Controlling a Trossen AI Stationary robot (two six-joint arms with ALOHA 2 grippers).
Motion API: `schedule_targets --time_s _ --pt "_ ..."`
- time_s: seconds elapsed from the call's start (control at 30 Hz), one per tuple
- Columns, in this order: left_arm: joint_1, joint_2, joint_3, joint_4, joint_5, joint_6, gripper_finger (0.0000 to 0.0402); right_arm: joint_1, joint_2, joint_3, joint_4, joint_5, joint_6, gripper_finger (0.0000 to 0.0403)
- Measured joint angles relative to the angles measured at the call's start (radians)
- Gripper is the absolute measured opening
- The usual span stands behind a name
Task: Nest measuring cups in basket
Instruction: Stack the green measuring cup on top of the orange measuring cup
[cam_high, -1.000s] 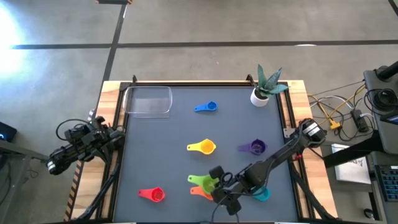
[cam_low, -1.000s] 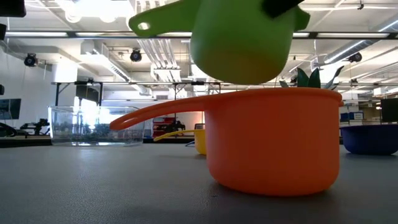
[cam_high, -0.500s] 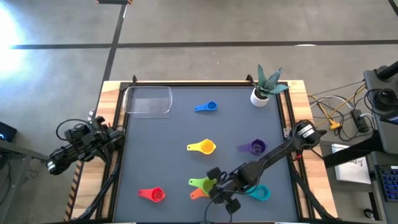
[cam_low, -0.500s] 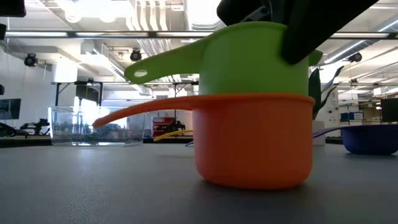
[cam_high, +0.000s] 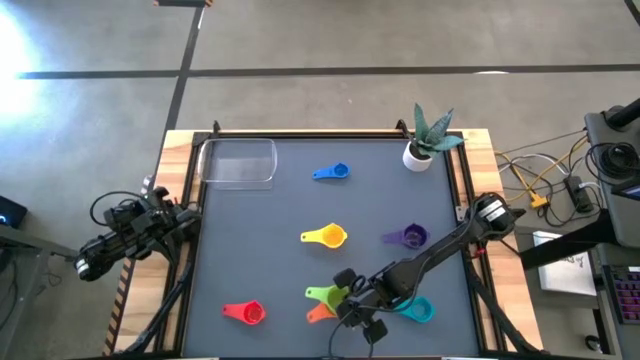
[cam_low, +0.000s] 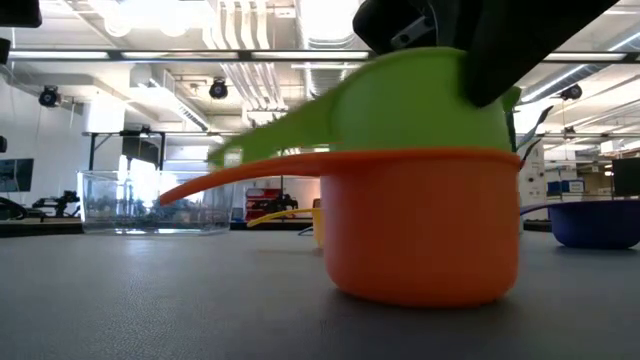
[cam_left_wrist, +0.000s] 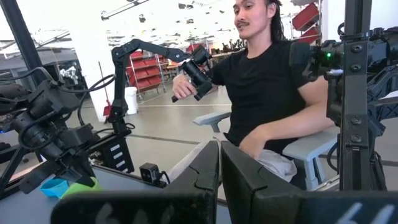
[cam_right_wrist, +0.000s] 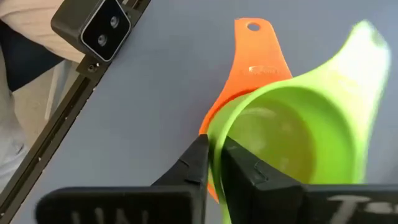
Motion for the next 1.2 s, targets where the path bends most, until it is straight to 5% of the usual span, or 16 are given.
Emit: schedule_targets --time_s 0.43,1.2 --pt "0.0 0.0 0.0 0.0 0.0 0.0 0.0 0.006 -0.051 0.0 -0.004 0.038 0.076 0.0144" --pt "0.0 0.0 0.0 0.0 0.0 0.005 0.0 0.127 -0.081 0.001 0.057 0.141 0.309 0.012"
